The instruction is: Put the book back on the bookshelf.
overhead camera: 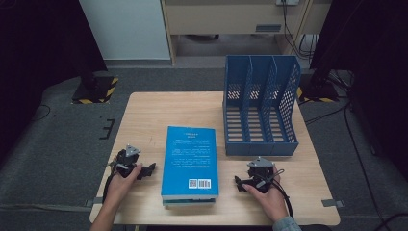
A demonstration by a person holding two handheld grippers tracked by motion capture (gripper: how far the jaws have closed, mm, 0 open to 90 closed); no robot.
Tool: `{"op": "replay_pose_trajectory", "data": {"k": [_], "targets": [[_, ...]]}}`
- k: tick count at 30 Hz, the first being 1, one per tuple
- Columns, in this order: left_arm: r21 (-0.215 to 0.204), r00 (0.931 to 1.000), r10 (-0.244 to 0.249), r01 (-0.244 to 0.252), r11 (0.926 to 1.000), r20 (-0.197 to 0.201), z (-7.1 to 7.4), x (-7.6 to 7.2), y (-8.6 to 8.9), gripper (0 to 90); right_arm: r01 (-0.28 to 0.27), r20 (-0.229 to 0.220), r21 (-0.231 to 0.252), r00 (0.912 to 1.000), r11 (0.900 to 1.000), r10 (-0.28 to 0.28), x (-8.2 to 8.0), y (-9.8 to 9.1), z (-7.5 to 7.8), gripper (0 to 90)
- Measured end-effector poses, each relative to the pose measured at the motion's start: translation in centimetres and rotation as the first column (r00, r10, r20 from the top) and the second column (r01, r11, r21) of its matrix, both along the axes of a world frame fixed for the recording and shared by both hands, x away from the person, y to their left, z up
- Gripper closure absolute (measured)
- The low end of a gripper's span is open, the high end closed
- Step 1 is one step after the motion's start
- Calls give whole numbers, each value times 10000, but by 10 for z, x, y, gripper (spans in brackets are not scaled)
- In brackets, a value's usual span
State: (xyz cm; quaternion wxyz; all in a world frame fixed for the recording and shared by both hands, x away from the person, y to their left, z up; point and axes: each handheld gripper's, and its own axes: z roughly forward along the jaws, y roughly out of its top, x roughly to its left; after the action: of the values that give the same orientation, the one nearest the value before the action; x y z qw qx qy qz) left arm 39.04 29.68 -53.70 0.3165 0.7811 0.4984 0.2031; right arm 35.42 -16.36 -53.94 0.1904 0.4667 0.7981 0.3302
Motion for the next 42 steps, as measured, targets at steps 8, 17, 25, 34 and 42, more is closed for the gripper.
{"op": "replay_pose_trajectory", "data": {"k": [8, 17, 25, 34, 42], "targets": [[38, 10000, -79, 79, 10000, -57, 1, -1, 0, 0, -27, -8, 4, 10000, 10000, 27, 1, 1, 0, 10], [-150, 9999, -149, 149, 9998, -30, 2, -3, 3, 21, -61, -58, 47, 10000, 10000, 61, 2, 2, 0, 6], [-513, 9997, -101, 112, 9986, 220, 15, -11, 2, 44, -66, -29, 29, 10000, 10000, 66, 2, 2, 0, 6], [-1129, 9983, -501, 533, 9922, 314, 36, -32, -8, 50, -175, -25, 19, 9998, 9998, 175, 3, 3, 0, 13], [-1181, 9942, -945, 1001, 9879, 520, 52, -42, -16, 52, -1173, 109, -164, 9930, 9930, 1175, -20, 7, 44, 120]]}}
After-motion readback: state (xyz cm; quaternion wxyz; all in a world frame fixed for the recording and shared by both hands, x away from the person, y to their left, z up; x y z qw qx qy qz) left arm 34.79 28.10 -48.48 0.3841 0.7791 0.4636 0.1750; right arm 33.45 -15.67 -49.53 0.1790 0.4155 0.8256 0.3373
